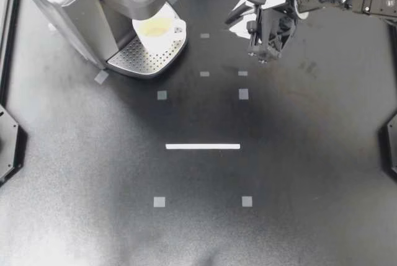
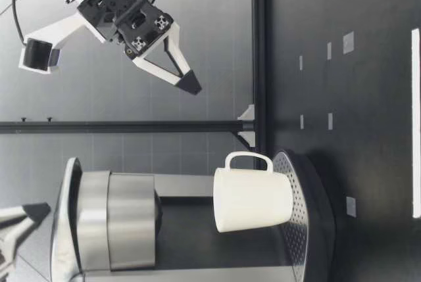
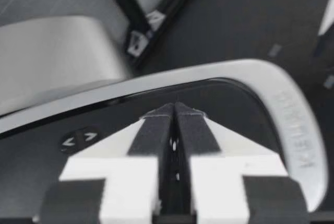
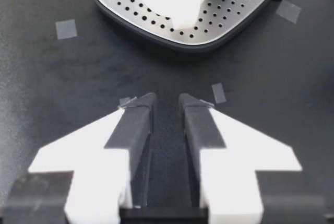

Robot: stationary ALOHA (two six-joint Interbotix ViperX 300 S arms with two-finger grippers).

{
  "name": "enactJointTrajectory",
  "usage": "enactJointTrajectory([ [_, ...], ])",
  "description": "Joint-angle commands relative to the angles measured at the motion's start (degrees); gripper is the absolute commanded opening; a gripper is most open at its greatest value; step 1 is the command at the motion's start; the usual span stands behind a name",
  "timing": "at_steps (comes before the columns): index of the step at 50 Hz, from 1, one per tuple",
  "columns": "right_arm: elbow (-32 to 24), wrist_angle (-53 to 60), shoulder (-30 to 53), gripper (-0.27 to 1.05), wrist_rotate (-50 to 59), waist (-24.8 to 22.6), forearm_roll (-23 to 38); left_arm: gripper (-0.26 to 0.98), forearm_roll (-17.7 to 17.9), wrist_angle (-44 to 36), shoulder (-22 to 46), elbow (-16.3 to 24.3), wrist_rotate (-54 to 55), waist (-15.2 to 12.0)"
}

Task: Place the coffee capsule inside the capsule container, then place the cup onto the center of the cup tray.

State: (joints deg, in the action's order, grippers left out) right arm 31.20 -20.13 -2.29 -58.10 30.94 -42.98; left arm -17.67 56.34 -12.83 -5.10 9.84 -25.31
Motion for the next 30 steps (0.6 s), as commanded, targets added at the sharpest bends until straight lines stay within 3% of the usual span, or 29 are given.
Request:
enactJointTrajectory([
  [1, -0.70, 0.53, -1.67, 0.31, -0.09, 0.26, -0.26, 0.07, -0.26, -0.26, -0.44, 1.67, 0.09, 0.97],
  [30, 0.00, 0.79, -2.02, 0.31, 0.00, 0.26, -0.26, 0.07, -1.14, 0.26, 0.18, 1.14, -0.09, 1.14],
])
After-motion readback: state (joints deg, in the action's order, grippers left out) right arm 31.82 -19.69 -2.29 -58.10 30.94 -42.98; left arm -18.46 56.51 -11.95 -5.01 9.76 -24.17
